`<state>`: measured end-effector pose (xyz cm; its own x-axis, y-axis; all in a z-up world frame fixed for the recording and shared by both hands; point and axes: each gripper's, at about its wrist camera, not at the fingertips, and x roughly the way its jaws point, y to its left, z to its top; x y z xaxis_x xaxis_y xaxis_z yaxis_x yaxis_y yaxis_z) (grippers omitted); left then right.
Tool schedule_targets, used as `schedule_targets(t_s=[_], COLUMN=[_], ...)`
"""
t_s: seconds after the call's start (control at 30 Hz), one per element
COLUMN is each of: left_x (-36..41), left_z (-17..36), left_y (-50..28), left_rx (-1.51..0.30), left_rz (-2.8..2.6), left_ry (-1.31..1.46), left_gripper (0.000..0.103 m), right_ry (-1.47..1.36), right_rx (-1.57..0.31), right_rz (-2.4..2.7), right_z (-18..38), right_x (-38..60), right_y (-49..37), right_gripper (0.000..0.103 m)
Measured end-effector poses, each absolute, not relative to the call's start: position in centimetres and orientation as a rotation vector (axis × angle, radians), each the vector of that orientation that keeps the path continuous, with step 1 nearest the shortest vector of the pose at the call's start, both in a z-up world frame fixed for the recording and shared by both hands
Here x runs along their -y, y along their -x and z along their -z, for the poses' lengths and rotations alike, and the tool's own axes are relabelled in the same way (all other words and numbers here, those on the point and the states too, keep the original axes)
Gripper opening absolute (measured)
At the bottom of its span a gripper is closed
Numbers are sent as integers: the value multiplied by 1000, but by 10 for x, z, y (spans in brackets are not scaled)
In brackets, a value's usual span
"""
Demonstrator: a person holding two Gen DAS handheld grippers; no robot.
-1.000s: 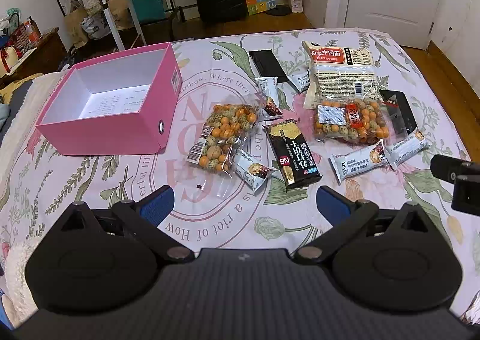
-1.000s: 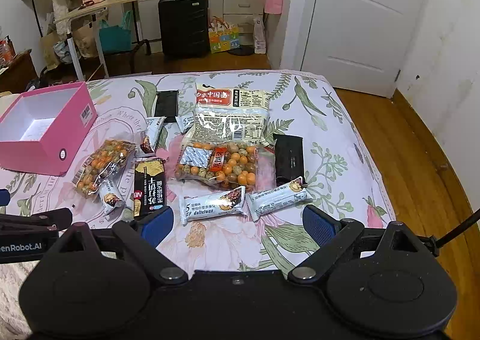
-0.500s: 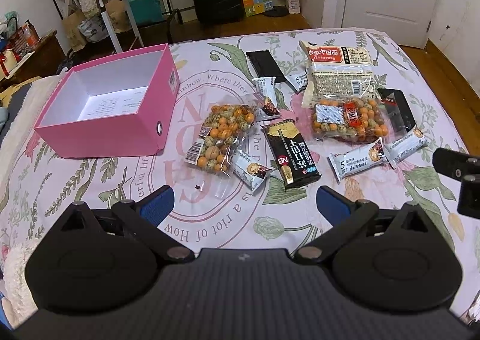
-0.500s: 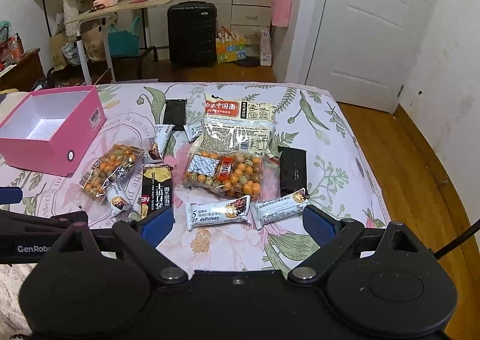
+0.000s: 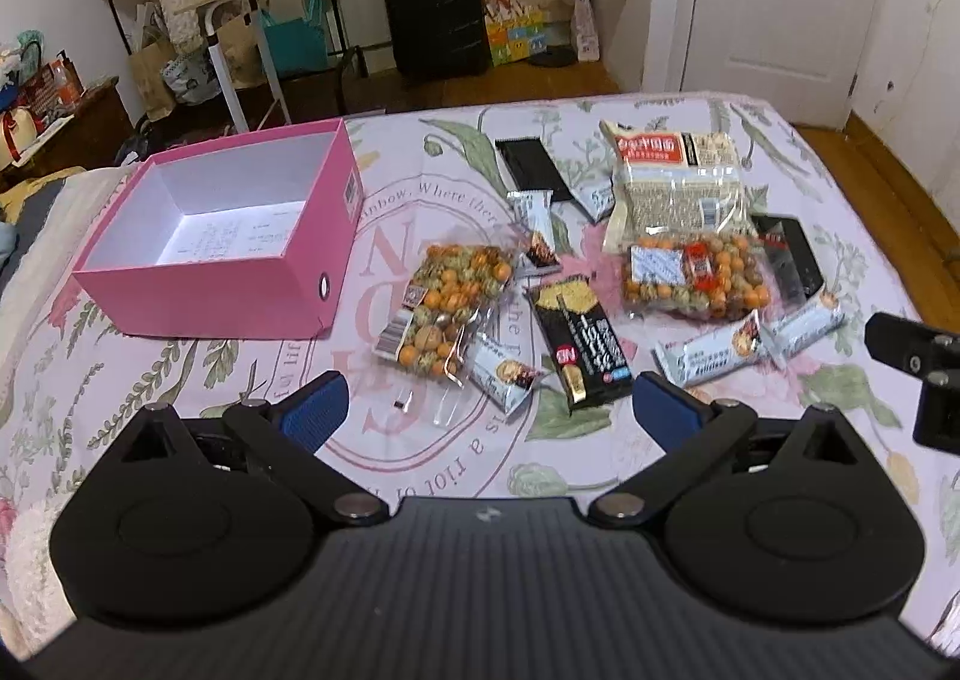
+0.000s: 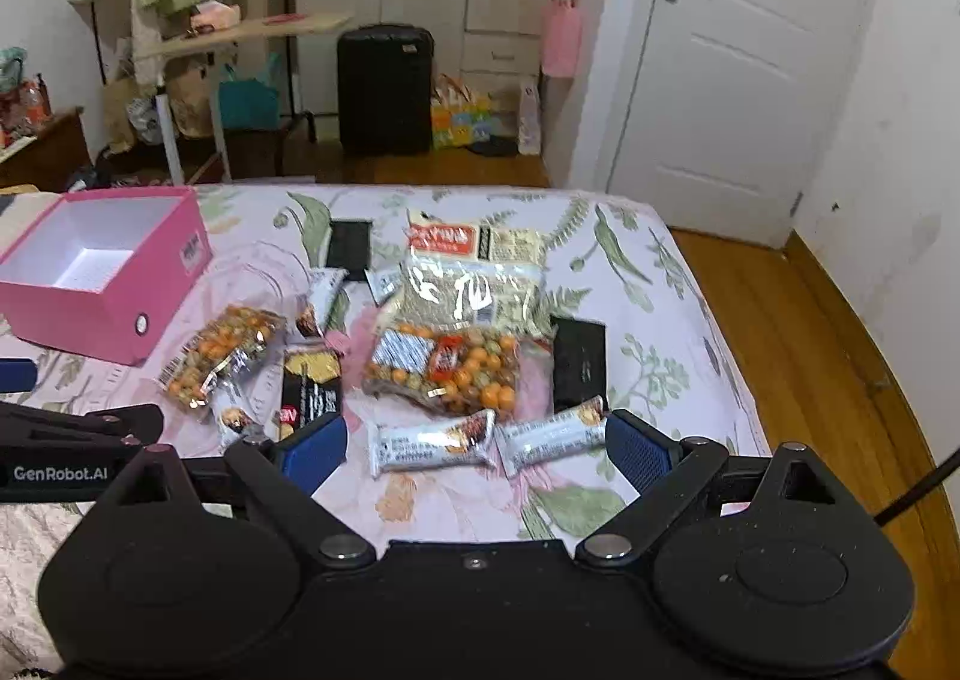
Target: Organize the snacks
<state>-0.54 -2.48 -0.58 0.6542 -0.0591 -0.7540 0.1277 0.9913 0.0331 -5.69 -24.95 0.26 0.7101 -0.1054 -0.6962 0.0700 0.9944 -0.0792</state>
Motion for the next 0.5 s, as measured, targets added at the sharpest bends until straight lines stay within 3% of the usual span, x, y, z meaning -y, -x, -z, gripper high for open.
schedule_targets(t_s=[0.2,0.37,0.43,0.5], left_x=[12,5,2,3], left_z=[1,9,17,30], left_y=[-14,-42,-57,-74], left_rx=[-805,-726,-729,-765], left_rz=[61,-21,-15,1], left_ry=[-58,-55,-30,-9], left_gripper=[101,101,100,100], right_ry=[98,130,38,-66], right_rx=[-635,-745,-829,-909], right_rz=[31,9,-18,-50], right_z=[11,44,57,73], right_x=[256,262,269,274], right_y=[51,13,-6,-21], right_gripper=[95,94,83,82])
